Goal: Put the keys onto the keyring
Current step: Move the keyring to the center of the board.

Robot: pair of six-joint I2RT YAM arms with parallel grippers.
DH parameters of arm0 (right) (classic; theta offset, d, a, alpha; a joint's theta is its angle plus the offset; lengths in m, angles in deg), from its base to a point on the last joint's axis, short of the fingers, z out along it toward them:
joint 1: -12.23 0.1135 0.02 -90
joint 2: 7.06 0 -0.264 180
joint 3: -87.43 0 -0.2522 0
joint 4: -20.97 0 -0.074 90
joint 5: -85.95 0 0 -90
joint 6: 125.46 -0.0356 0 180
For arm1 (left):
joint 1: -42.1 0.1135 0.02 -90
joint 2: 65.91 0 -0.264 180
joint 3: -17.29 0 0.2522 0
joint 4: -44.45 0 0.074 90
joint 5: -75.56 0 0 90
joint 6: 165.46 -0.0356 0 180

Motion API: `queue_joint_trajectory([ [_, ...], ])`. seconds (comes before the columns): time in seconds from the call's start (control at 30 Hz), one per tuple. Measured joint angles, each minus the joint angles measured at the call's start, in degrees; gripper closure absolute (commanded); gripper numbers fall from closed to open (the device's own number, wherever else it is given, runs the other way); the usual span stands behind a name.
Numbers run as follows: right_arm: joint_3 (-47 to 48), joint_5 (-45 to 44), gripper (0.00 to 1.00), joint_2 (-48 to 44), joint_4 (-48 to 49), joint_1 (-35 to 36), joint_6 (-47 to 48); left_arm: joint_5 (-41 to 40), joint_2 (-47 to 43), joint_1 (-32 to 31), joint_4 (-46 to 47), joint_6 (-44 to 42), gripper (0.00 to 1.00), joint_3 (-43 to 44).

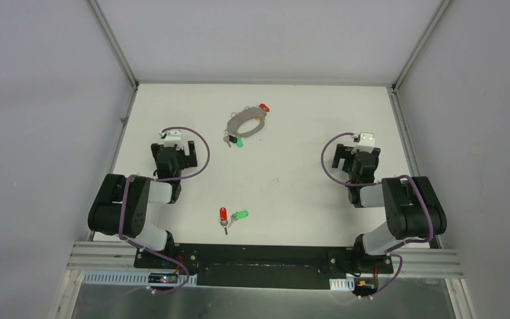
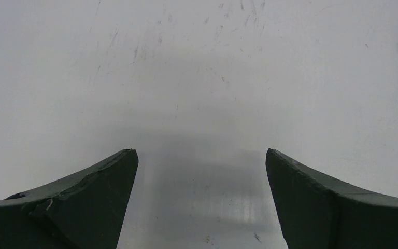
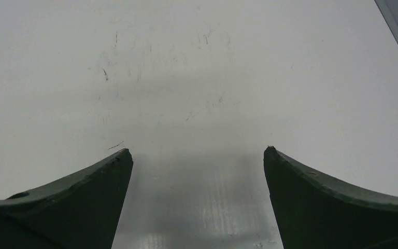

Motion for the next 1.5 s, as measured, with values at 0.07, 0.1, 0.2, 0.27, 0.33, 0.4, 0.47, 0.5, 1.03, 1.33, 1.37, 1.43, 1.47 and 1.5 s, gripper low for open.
queue_joint_trajectory([
  [0.07,0.0,0.0,0.00,0.0,0.0,0.0,0.0,0.0,0.0,0.0,0.0,0.0,0.01,0.0],
  [0.1,0.0,0.0,0.00,0.0,0.0,0.0,0.0,0.0,0.0,0.0,0.0,0.0,0.01,0.0],
  [0.2,0.0,0.0,0.00,0.0,0.0,0.0,0.0,0.0,0.0,0.0,0.0,0.0,0.01,0.0],
  [0.27,0.0,0.0,0.00,0.0,0.0,0.0,0.0,0.0,0.0,0.0,0.0,0.0,0.01,0.0],
  [0.33,0.0,-0.5,0.00,-0.2,-0.4,0.0,-0.1,0.0,0.0,0.0,0.0,0.0,0.01,0.0],
  [0.4,0.8,-1.6,0.00,-2.6,-5.3,0.0,-1.0,0.0,0.0,0.0,0.0,0.0,0.01,0.0],
  [0.47,2.8,-2.5,0.00,-7.4,-12.9,0.0,-2.4,0.0,0.0,0.0,0.0,0.0,0.01,0.0],
  [0.5,4.5,-2.9,0.00,-10.1,-17.5,0.0,-3.5,0.0,0.0,0.0,0.0,0.0,0.01,0.0],
  [1.03,15.3,3.5,0.00,-31.6,-53.1,0.0,-21.7,10.8,-17.3,0.0,-55.7,15.1,0.01,32.2],
  [1.33,19.1,8.7,0.00,-28.0,-62.6,0.2,-27.5,23.2,-22.1,0.0,-73.6,32.7,0.01,30.1],
  [1.37,20.5,9.7,0.00,-25.8,-63.1,0.5,-27.9,24.0,-22.6,0.0,-74.3,34.6,0.01,29.6],
  [1.43,22.8,11.2,0.00,-21.9,-63.2,1.5,-28.6,25.2,-23.1,0.0,-75.1,37.7,0.03,29.3],
  [1.47,23.6,12.0,0.00,-20.2,-63.2,2.1,-28.8,26.0,-23.1,0.0,-75.2,38.8,0.04,29.3],
  [1.5,25.0,12.8,0.00,-18.0,-63.5,3.0,-29.0,26.7,-23.0,0.0,-75.2,39.8,0.05,29.3],
])
